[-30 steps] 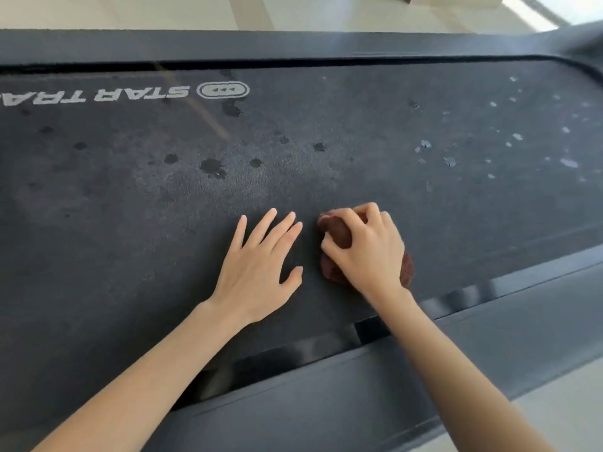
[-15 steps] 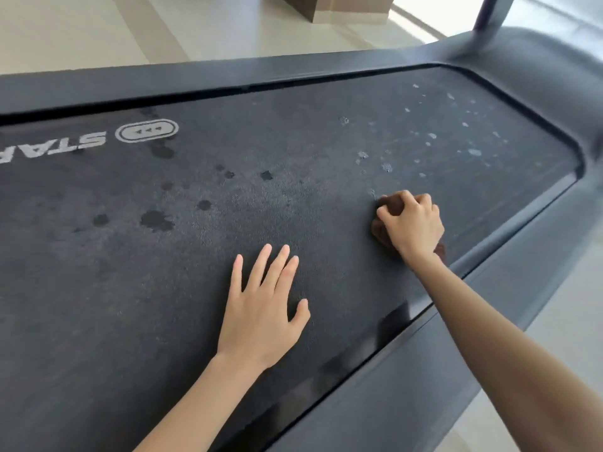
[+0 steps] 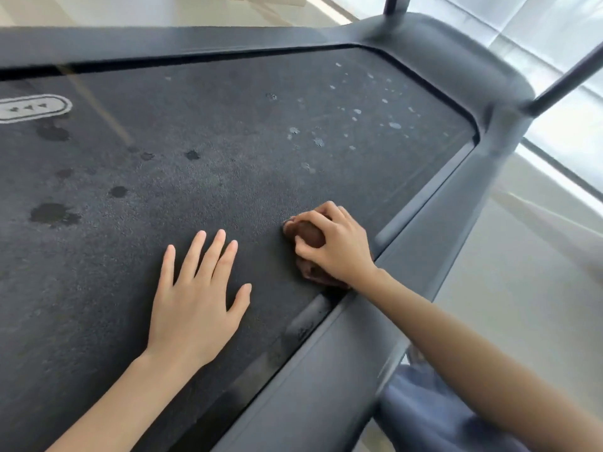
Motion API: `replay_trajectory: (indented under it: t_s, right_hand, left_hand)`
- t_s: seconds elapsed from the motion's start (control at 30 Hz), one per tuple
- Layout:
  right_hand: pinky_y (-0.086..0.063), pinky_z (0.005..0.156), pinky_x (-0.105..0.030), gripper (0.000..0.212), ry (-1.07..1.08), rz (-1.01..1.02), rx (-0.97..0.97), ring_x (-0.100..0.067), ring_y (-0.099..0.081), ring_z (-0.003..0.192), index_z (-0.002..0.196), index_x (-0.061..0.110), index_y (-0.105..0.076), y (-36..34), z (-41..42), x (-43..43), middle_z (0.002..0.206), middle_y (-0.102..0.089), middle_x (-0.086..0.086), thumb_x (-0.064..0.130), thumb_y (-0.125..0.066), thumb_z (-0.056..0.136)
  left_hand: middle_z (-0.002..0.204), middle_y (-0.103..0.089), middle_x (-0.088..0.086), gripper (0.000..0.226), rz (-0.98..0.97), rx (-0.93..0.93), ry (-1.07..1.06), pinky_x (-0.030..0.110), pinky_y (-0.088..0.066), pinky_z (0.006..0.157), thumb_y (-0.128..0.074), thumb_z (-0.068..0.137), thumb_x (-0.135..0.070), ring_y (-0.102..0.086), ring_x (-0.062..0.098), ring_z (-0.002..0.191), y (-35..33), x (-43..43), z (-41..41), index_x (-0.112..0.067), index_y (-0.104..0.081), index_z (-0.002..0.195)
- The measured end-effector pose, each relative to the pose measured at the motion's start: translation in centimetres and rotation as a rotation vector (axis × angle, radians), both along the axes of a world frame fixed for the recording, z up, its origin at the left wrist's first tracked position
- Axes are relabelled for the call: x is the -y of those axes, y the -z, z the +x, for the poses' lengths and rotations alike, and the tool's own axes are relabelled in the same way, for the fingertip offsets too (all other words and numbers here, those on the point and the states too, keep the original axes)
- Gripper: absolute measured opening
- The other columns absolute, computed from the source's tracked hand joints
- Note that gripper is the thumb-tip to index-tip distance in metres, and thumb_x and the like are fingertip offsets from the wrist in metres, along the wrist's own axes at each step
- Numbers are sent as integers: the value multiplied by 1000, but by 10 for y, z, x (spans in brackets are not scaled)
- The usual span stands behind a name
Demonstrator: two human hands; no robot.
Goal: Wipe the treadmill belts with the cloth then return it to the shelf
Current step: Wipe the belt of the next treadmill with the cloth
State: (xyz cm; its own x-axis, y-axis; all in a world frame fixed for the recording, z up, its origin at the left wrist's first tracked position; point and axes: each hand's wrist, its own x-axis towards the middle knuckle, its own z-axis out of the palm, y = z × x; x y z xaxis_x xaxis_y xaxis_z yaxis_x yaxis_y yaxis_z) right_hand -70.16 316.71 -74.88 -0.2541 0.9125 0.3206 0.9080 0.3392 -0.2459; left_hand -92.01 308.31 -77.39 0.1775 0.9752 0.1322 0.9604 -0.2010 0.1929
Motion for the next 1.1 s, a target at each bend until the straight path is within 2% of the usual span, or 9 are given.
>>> replay_trajectory:
  t_s: [0.1,0.17,0.27,0.4,0.53,0.63,0.7,0.93,1.1]
  right_hand:
    - [-44,83,-35,30,317,-66,-18,-28,-53,105,106,30,-66,-5,53,-48,104,-57,-5,40,-63,78]
    - [-40,82,-35,32,493,-106,-41,-32,-51,109,108,27,-64,-8,75,-76,109,-55,-9,42,-61,80]
    - [-40,87,-40,37,597,-105,-26,-36,-49,107,111,24,-62,-6,72,-89,113,-53,-13,45,-57,82]
    - [-41,82,-37,33,384,-73,24,-35,-51,101,106,24,-64,-3,43,-55,104,-55,-10,44,-61,79]
    - [-47,78,-37,31,44,-17,17,-26,-54,92,102,31,-68,-1,-2,-17,96,-56,0,44,-61,74]
    - [-47,76,-34,33,-99,-18,3,-22,-55,89,99,32,-68,-2,-8,-19,92,-56,4,47,-54,73]
    - [-48,77,-34,30,-82,-14,-3,-22,-55,91,99,33,-68,-1,0,-39,92,-57,4,45,-57,74]
    - [-41,87,-41,36,414,-74,-28,-34,-45,112,108,22,-63,-4,28,-165,114,-54,-11,46,-59,81]
    - [-41,87,-43,39,404,-90,15,-37,-44,112,108,16,-62,-4,16,-167,114,-53,-16,44,-59,81]
  left_hand:
    - [147,-40,9,67,3,15,-7,57,-22,111,-28,86,-47,-32,30,138,-1,-1,1,-8,-46,137]
    - [147,-40,9,67,4,14,-11,58,-23,110,-28,85,-47,-33,30,137,-1,-1,2,-8,-47,137]
    - [145,-42,10,68,-4,19,-22,61,-24,108,-29,84,-46,-34,32,136,-2,-5,6,-6,-49,135]
    - [147,-40,10,68,-28,-11,-16,60,-21,109,-30,86,-49,-32,32,138,-7,-26,17,-6,-46,137]
    - [155,-23,4,65,-61,-30,-28,53,-8,115,-38,93,-49,-15,25,144,-10,-55,26,-12,-30,147]
    - [153,-30,4,64,-48,-10,-16,53,-17,114,-33,92,-51,-22,23,143,-8,-53,19,-13,-36,144]
    - [150,-36,3,66,-29,5,-2,51,-23,113,-26,89,-50,-28,23,140,-7,-47,12,-13,-42,141]
    - [151,-33,-1,65,-44,37,0,46,-20,114,-28,87,-51,-25,18,142,-3,-46,10,-17,-41,142]
    - [152,-31,-1,66,-73,38,-3,46,-17,117,-26,88,-52,-21,18,143,-5,-47,9,-17,-38,143]
